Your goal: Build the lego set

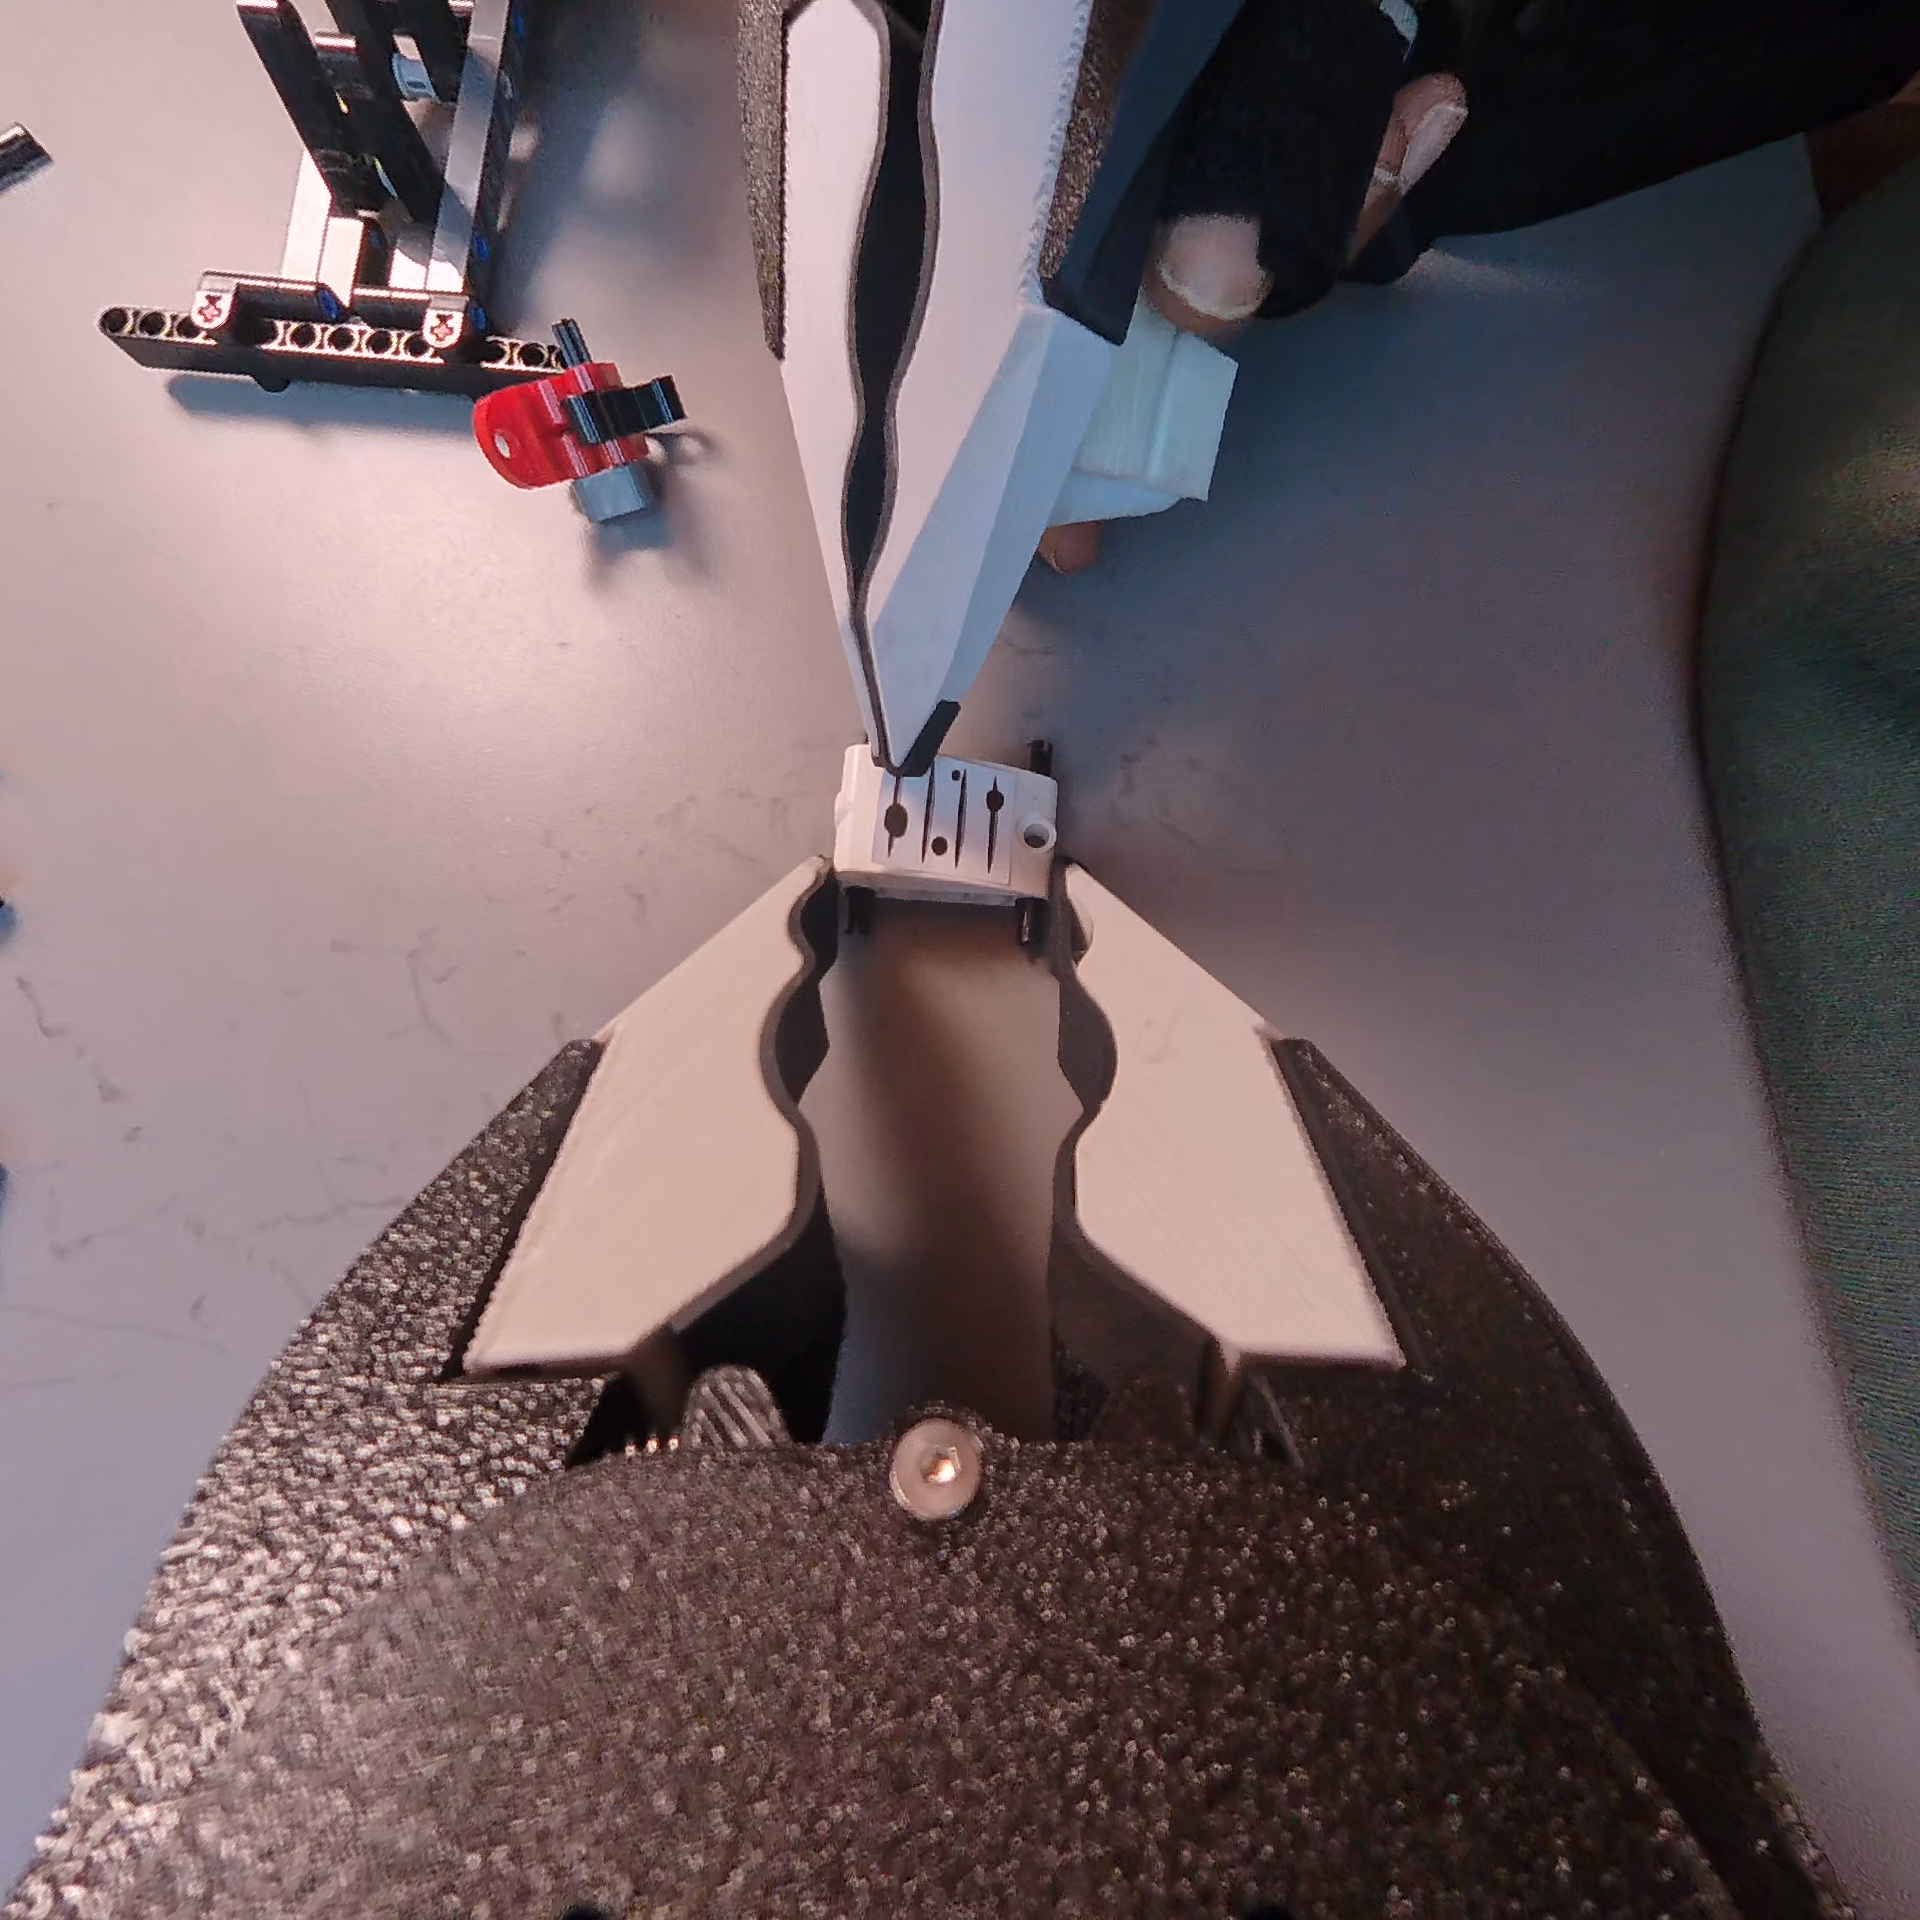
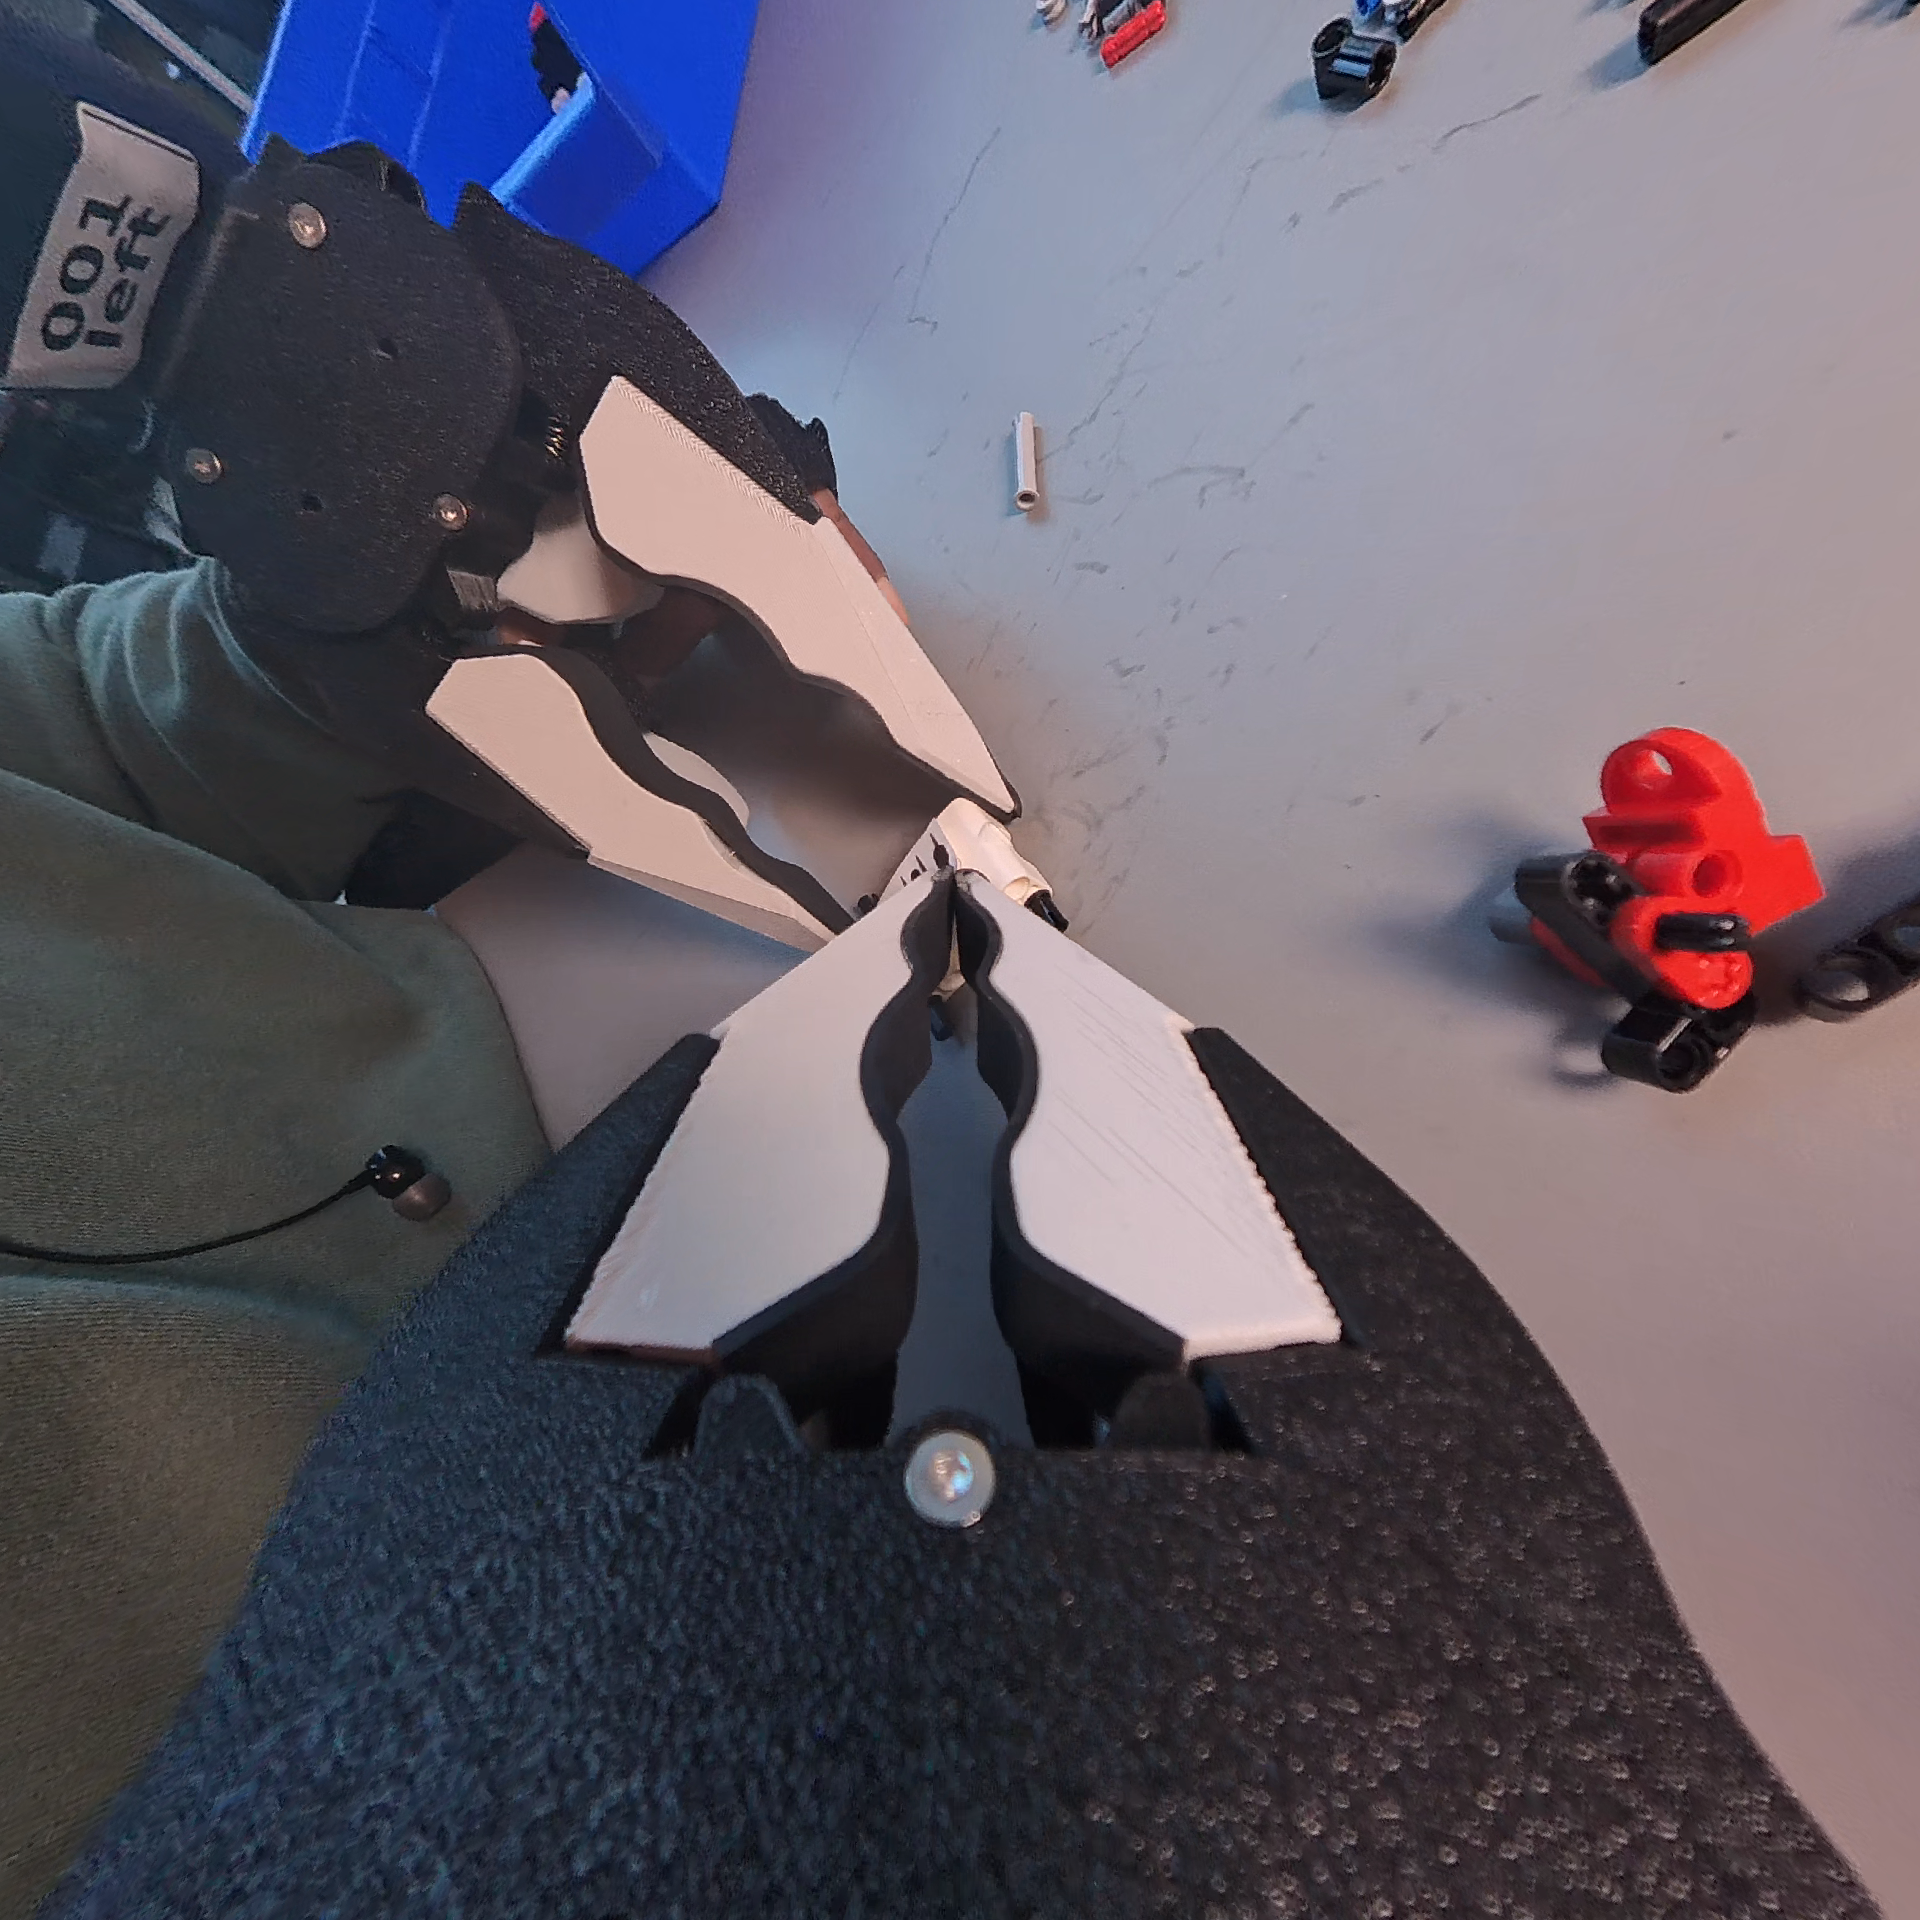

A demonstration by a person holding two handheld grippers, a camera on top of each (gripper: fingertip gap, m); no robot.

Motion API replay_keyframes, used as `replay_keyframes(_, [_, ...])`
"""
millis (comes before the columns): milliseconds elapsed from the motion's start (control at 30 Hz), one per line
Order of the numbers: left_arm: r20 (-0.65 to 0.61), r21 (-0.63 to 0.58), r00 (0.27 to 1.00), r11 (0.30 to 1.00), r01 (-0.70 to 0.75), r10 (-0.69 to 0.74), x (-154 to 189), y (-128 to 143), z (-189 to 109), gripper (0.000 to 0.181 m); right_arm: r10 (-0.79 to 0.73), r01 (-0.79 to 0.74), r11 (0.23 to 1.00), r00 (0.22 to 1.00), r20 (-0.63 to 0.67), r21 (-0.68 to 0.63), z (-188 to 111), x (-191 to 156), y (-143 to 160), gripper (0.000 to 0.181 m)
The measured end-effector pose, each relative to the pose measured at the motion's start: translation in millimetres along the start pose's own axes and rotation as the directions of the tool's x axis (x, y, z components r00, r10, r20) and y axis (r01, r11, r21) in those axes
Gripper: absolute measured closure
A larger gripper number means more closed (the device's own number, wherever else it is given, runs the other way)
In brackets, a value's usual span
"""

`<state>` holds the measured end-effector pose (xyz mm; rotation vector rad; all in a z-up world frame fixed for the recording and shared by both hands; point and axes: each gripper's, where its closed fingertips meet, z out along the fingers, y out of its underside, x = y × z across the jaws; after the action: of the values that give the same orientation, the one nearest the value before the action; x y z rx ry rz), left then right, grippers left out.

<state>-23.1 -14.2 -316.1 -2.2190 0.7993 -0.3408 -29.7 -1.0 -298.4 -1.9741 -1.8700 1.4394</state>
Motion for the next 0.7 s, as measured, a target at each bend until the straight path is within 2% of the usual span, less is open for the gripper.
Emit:
replay_keyframes(400, [0.003, -0.007, 1.000, 1.000, 0.004, -0.004, 0.2, 0.6, -0.4, 0.141, -0.182, 0.181, 0.983, 0.974, -0.133, -0.023, 0.9, -0.4, 0.5, 0.179])
replay_keyframes(700, [0.003, -0.002, 1.000, 1.000, 0.015, -0.015, -0.9, 0.7, -0.6, 0.141, -0.338, 0.337, 0.941, 0.916, -0.215, -0.046, 1.8, -4.9, 2.4, 0.164])
